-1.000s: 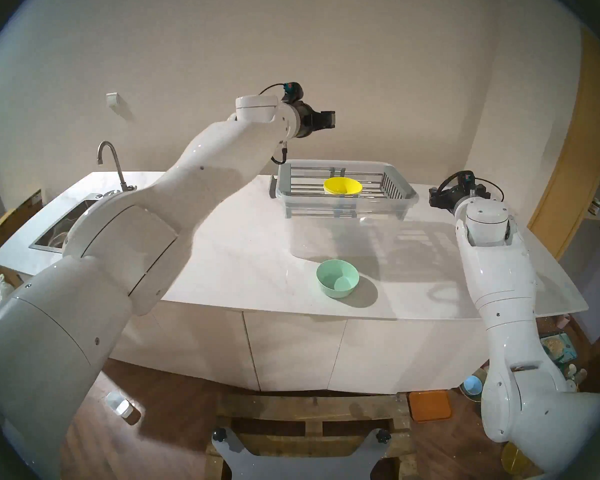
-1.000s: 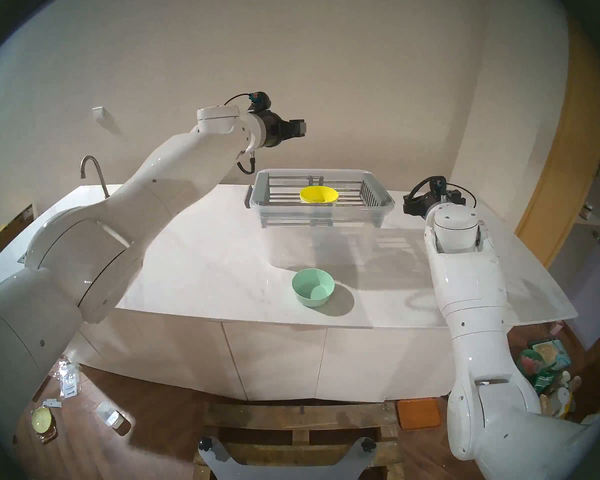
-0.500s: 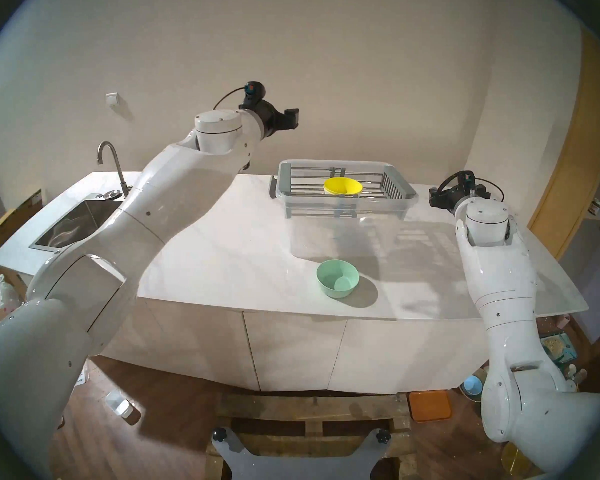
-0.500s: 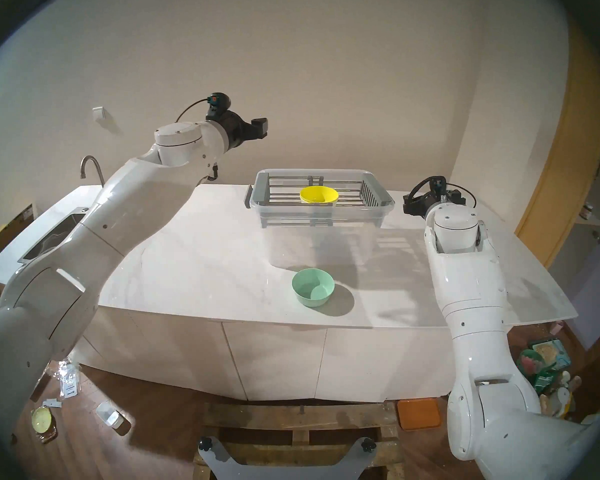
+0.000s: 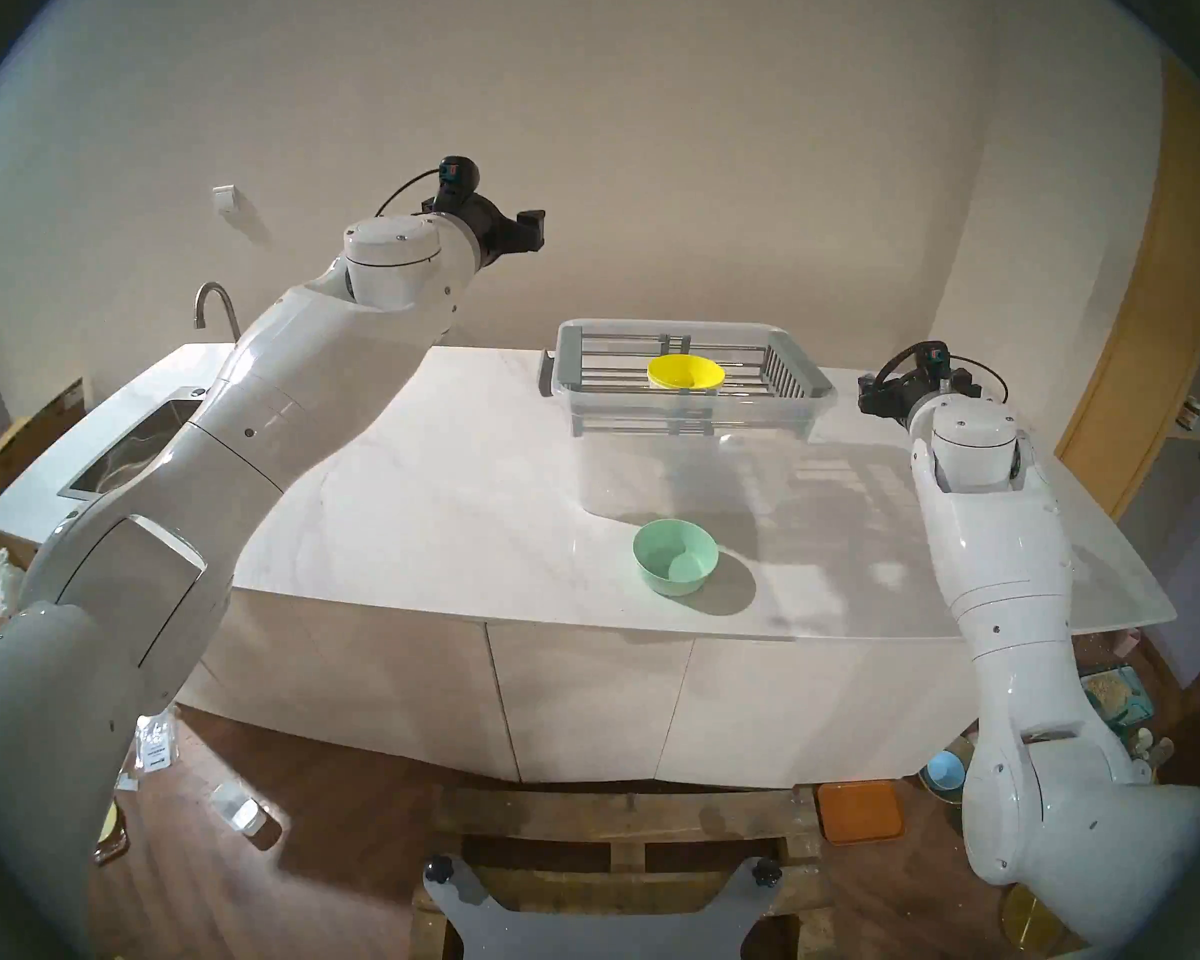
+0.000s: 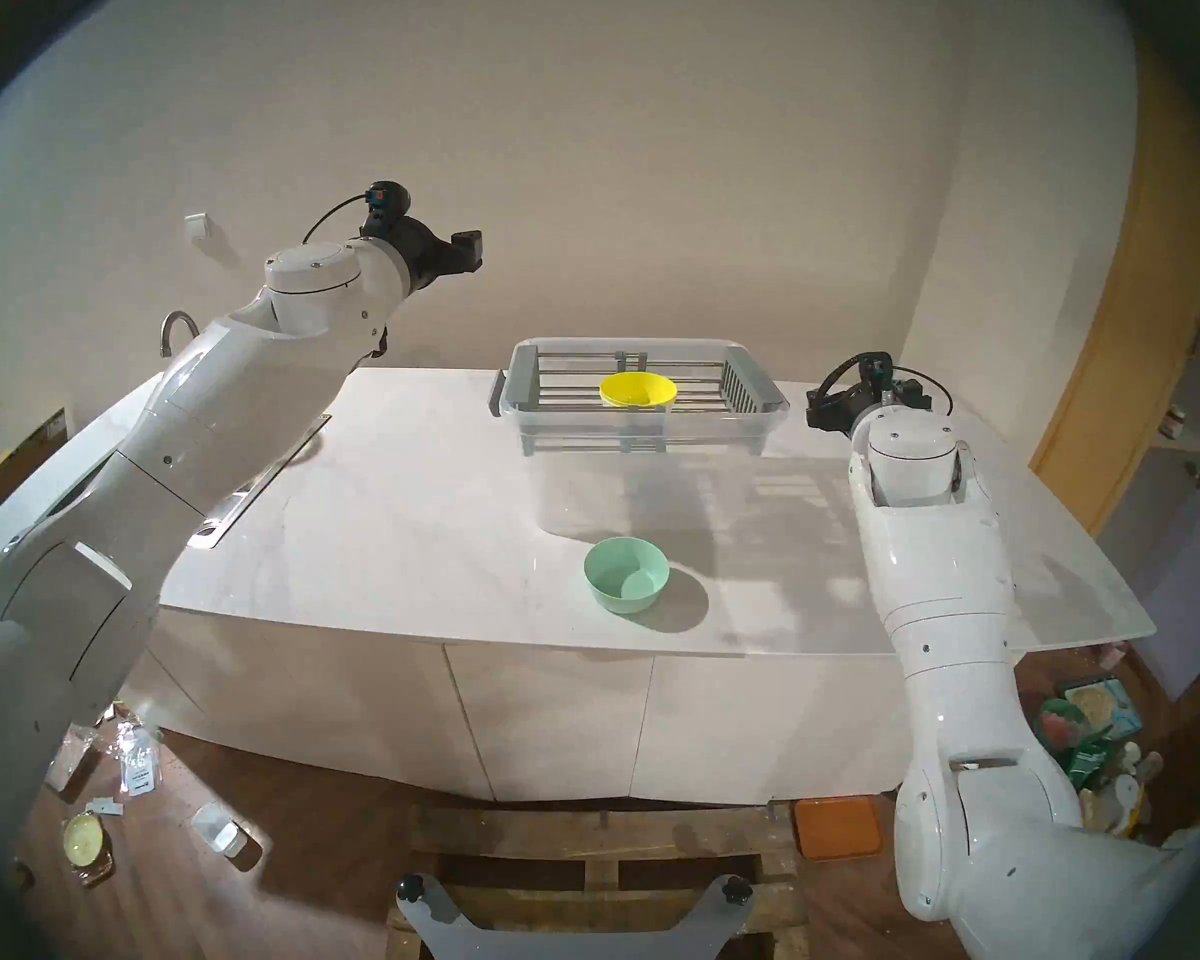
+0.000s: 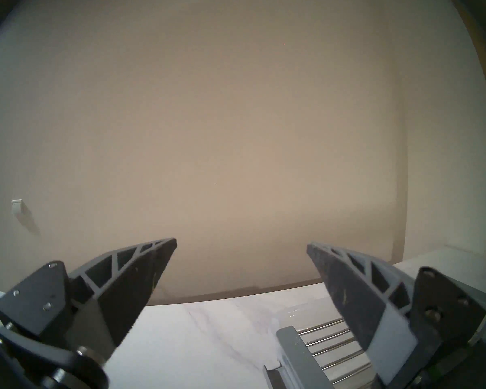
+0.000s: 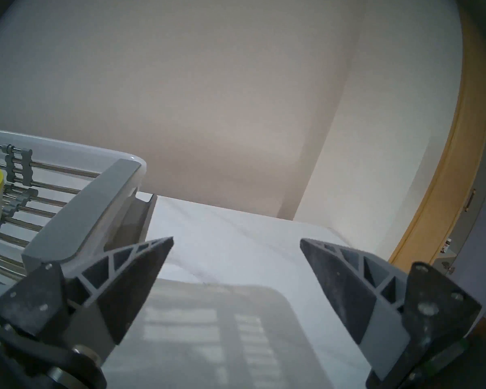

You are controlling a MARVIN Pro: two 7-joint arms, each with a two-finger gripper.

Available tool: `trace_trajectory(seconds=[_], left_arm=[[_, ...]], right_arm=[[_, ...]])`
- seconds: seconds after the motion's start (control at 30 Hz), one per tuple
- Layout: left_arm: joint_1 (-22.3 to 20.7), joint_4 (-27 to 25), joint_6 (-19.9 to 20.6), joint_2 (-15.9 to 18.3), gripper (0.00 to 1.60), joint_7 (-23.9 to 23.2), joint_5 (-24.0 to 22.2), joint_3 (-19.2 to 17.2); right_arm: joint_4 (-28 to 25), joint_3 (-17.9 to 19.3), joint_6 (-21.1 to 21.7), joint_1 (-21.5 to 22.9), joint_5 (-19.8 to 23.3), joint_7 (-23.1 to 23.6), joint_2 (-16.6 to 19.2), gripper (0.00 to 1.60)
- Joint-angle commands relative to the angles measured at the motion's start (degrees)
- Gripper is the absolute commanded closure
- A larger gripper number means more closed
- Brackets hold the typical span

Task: Place the plate or bowl neatly into the plate slot of the drying rack

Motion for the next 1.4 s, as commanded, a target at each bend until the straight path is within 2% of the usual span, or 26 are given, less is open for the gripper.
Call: trace_trajectory(seconds=[0.0, 0.17, 0.5, 0.83, 1.23, 1.33, 1.37], left_arm=[[-2.2, -1.0, -0.2, -0.4, 0.0, -0.3, 0.0, -0.7], [-1.4, -1.5, -0.4, 0.1, 0.0, 0.9, -0.2, -1.4], [4.0, -7.9, 0.3, 5.7, 0.0, 5.0, -1.7, -5.0], [8.6, -12.4, 0.9, 10.2, 0.0, 6.3, -4.3, -7.2], [12.1, -15.7, 0.9, 17.9, 0.0, 2.5, -7.8, -8.7], [12.8, -16.0, 0.5, 20.0, 0.0, 1.1, -8.8, -8.7], [12.9, -16.0, 0.5, 20.9, 0.0, -0.7, -9.2, -8.6]], right_arm=[[-1.5, 0.0, -1.0, 1.4, -0.1, -0.1, 0.2, 0.0], [-1.5, 0.0, -1.1, 1.4, -0.1, -0.1, 0.2, 0.0], [-1.5, 0.0, -1.0, 1.4, -0.1, -0.1, 0.2, 0.0], [-1.5, 0.0, -1.1, 1.4, -0.1, -0.1, 0.2, 0.0], [-1.5, 0.0, -1.1, 1.3, -0.1, -0.2, 0.2, 0.0], [-1.5, 0.0, -1.1, 1.3, -0.1, -0.2, 0.2, 0.0], [-1.5, 0.0, -1.1, 1.3, -0.1, -0.2, 0.2, 0.0]])
